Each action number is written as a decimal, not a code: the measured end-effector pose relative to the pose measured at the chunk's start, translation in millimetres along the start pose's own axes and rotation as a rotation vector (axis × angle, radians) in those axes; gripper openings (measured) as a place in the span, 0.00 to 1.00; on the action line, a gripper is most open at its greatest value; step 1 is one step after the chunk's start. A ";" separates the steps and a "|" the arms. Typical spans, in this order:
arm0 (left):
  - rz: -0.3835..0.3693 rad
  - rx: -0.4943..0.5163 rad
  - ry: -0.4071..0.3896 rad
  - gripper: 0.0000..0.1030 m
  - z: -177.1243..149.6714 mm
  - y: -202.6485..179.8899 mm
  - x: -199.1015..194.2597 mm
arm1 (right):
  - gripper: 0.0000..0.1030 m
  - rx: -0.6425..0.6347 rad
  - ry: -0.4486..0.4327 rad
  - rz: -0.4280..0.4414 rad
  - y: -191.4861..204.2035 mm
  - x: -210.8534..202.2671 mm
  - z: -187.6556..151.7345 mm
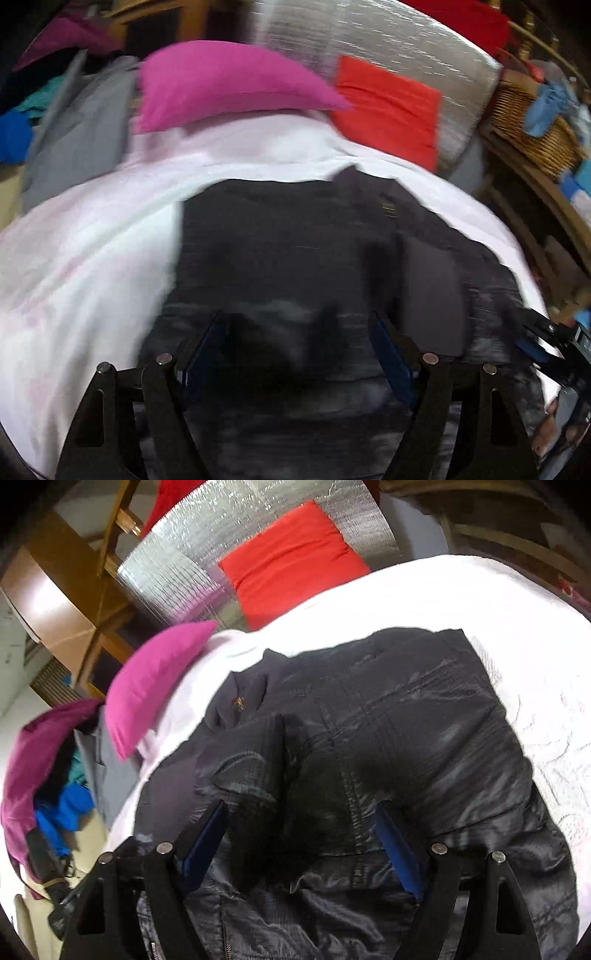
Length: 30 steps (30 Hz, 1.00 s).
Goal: Fold large clothes
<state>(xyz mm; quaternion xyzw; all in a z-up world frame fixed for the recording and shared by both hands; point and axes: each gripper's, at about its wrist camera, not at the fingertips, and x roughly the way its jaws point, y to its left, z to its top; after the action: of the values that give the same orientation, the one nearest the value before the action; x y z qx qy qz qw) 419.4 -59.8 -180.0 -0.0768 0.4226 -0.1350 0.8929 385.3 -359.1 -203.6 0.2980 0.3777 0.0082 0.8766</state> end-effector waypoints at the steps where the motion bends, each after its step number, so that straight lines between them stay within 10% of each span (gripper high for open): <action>1: -0.039 0.010 0.012 0.77 0.3 -5.0 5.5 | 0.82 0.007 -0.007 0.018 -2.5 -4.2 1.4; 9: -0.344 0.062 0.074 0.77 0.6 -50.6 33.1 | 0.82 0.014 -0.039 -0.006 -22.0 -23.3 10.8; 19: -0.730 -0.039 -0.028 0.77 27.4 -59.2 3.2 | 0.82 -0.175 0.042 0.017 -11.2 -21.4 2.6; 30: -0.745 -0.038 0.005 0.77 23.4 -58.8 0.2 | 0.82 -0.387 0.068 0.006 49.3 28.5 -34.6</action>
<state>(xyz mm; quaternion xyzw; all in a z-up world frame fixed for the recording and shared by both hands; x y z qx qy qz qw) 427.3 -115.3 -150.6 -0.2418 0.3701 -0.4431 0.7799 393.0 -293.8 -214.8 0.1246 0.3977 0.0933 0.9042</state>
